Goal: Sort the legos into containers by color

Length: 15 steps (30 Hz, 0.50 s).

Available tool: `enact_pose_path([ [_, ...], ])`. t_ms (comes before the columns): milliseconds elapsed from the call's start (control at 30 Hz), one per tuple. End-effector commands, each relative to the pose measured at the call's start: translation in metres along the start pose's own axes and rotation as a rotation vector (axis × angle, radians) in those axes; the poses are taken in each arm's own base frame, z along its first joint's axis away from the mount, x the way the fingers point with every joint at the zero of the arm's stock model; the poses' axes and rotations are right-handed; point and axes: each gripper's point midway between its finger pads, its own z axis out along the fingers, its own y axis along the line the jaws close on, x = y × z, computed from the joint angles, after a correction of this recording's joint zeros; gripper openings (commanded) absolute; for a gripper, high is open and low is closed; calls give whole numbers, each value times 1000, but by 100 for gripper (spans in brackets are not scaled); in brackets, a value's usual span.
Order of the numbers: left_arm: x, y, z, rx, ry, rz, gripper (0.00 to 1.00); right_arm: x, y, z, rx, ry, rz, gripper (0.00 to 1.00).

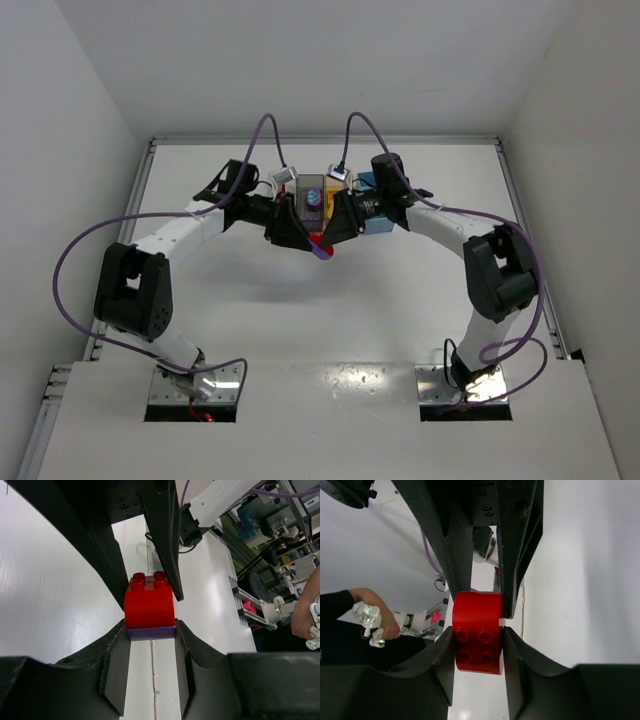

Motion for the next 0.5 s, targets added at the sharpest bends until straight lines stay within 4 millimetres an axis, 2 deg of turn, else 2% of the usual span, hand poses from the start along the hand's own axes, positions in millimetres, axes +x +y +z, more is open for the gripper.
enact_pose_path([
  [0,-17,-10,-1,17,-14,133,6,-5,2,3,-26,9,-45,32],
  [33,-16,-8,-1,8,-12,124,6,-5,2,3,-26,9,-45,25],
  [67,-16,-8,-1,8,-12,124,6,-5,2,3,-26,9,-45,11],
  [167,-6,-4,-2,-18,-4,109,6,-8,-2,-4,3,-16,-44,0],
  [267,10,2,-2,-57,8,77,6,-26,-2,-19,35,-58,-80,0],
  [367,30,9,-3,-95,27,36,6,-53,-1,-45,92,-125,-136,0],
  [400,32,11,-4,-108,30,45,6,-63,-5,-61,125,-161,-147,0],
  [467,37,12,-4,-118,36,27,6,-78,-4,-77,160,-199,-180,0],
])
